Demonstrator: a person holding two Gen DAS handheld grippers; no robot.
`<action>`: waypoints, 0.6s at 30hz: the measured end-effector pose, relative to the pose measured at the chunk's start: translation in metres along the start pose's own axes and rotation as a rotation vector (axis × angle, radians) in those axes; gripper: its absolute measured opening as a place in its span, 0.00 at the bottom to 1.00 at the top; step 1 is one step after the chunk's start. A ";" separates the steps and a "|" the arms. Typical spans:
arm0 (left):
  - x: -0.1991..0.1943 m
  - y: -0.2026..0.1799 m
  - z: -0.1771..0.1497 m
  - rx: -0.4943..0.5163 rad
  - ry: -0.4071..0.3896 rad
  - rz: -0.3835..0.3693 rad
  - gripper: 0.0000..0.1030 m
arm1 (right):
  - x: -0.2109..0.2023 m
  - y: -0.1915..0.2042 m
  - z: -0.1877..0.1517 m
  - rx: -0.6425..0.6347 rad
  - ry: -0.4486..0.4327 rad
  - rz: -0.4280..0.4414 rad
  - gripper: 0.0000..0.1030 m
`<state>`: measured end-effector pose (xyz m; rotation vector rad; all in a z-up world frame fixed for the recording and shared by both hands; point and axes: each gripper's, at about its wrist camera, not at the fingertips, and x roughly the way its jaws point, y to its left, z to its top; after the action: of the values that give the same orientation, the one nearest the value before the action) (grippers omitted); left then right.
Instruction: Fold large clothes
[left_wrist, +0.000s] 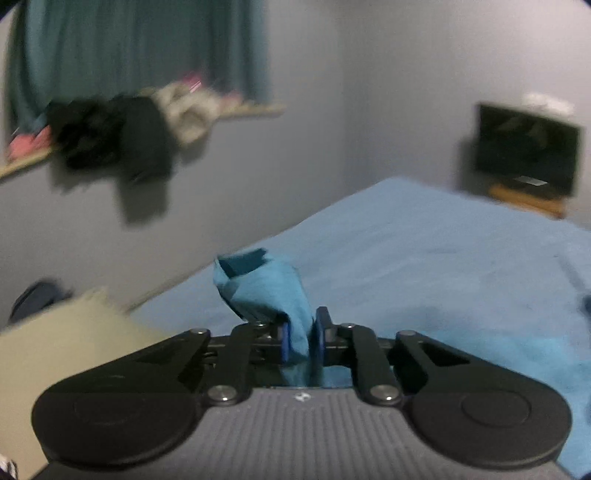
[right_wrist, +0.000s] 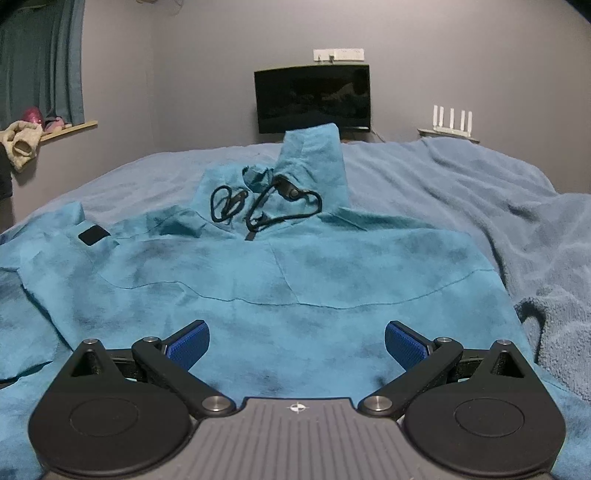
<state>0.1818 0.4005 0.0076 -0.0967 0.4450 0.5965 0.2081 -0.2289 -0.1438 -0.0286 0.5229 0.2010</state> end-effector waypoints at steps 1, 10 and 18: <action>-0.012 -0.011 0.008 0.011 -0.025 -0.037 0.04 | -0.002 0.000 0.000 -0.002 -0.007 0.002 1.00; -0.140 -0.145 0.076 0.121 -0.224 -0.402 0.00 | -0.015 -0.009 0.001 0.040 -0.051 0.008 1.00; -0.233 -0.301 0.079 0.239 -0.247 -0.705 0.00 | -0.021 -0.021 -0.002 0.082 -0.077 0.014 1.00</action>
<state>0.2097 0.0478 0.1681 0.0506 0.2134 -0.1406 0.1938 -0.2538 -0.1357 0.0623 0.4544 0.1936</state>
